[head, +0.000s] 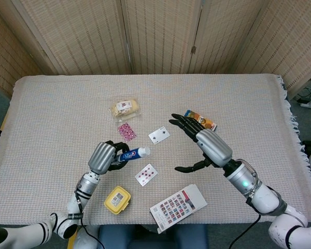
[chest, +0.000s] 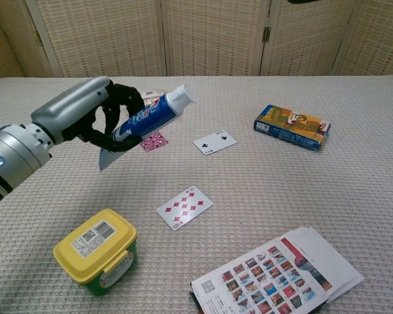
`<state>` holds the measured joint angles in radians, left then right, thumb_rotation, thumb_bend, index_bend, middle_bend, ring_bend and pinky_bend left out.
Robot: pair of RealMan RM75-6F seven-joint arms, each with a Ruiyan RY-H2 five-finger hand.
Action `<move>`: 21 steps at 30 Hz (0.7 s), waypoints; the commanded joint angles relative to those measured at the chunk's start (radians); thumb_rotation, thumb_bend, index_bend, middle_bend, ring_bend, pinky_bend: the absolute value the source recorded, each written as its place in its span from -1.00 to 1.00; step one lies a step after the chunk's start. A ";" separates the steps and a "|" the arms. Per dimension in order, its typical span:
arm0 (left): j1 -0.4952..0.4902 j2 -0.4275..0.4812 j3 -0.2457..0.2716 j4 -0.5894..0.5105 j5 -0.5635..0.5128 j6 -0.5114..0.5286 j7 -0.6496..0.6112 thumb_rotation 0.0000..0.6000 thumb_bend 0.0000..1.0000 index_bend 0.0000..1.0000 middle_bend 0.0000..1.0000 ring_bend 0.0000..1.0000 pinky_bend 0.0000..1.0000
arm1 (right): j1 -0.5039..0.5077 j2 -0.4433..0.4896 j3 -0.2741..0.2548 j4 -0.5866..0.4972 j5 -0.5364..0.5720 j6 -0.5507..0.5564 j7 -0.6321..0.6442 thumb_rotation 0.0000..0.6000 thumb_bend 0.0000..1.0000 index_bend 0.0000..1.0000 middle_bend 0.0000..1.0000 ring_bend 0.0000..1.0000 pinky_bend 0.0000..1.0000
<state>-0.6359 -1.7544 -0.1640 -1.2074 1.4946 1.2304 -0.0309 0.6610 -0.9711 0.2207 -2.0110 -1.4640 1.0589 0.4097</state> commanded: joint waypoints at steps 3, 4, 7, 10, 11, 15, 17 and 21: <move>-0.006 0.063 -0.009 -0.038 -0.220 -0.185 0.286 1.00 0.56 0.49 0.65 0.29 0.12 | -0.034 0.025 -0.022 0.006 -0.021 0.024 0.003 0.47 -0.78 -1.00 -1.00 -1.00 -1.00; -0.006 0.063 -0.014 -0.040 -0.243 -0.191 0.314 1.00 0.56 0.46 0.63 0.28 0.12 | -0.039 0.028 -0.026 0.008 -0.024 0.027 0.002 0.47 -0.77 -1.00 -1.00 -1.00 -1.00; -0.004 0.055 -0.033 -0.046 -0.311 -0.197 0.383 1.00 0.56 0.36 0.52 0.19 0.09 | -0.054 0.039 -0.036 0.007 -0.031 0.034 -0.001 0.47 -0.78 -1.00 -1.00 -1.00 -1.00; -0.006 0.058 -0.044 -0.059 -0.377 -0.213 0.445 1.00 0.51 0.07 0.25 -0.04 -0.02 | -0.071 0.049 -0.048 0.005 -0.043 0.047 -0.002 0.48 -0.77 -1.00 -1.00 -1.00 -1.00; -0.006 0.061 -0.047 -0.066 -0.395 -0.217 0.460 1.00 0.44 -0.08 0.13 -0.14 -0.09 | -0.078 0.051 -0.051 0.007 -0.047 0.052 -0.002 0.47 -0.77 -1.00 -1.00 -1.00 -1.00; 0.001 0.067 -0.053 -0.092 -0.422 -0.193 0.483 1.00 0.10 -0.52 -0.24 -0.49 -0.38 | -0.106 0.055 -0.067 0.023 -0.052 0.074 -0.016 0.48 -0.77 -1.00 -1.00 -1.00 -1.00; 0.006 0.069 -0.053 -0.094 -0.421 -0.182 0.474 1.00 0.04 -0.59 -0.32 -0.57 -0.47 | -0.118 0.056 -0.076 0.031 -0.052 0.080 -0.020 0.48 -0.77 -1.00 -1.00 -1.00 -1.00; 0.020 0.101 -0.050 -0.120 -0.410 -0.162 0.451 1.00 -0.01 -0.70 -0.40 -0.65 -0.56 | -0.159 0.054 -0.101 0.059 -0.050 0.111 -0.054 0.47 -0.78 -1.00 -1.00 -1.00 -1.00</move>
<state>-0.6235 -1.6680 -0.2160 -1.3150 1.0752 1.0546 0.4303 0.5197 -0.9152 0.1302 -1.9642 -1.5158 1.1519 0.3732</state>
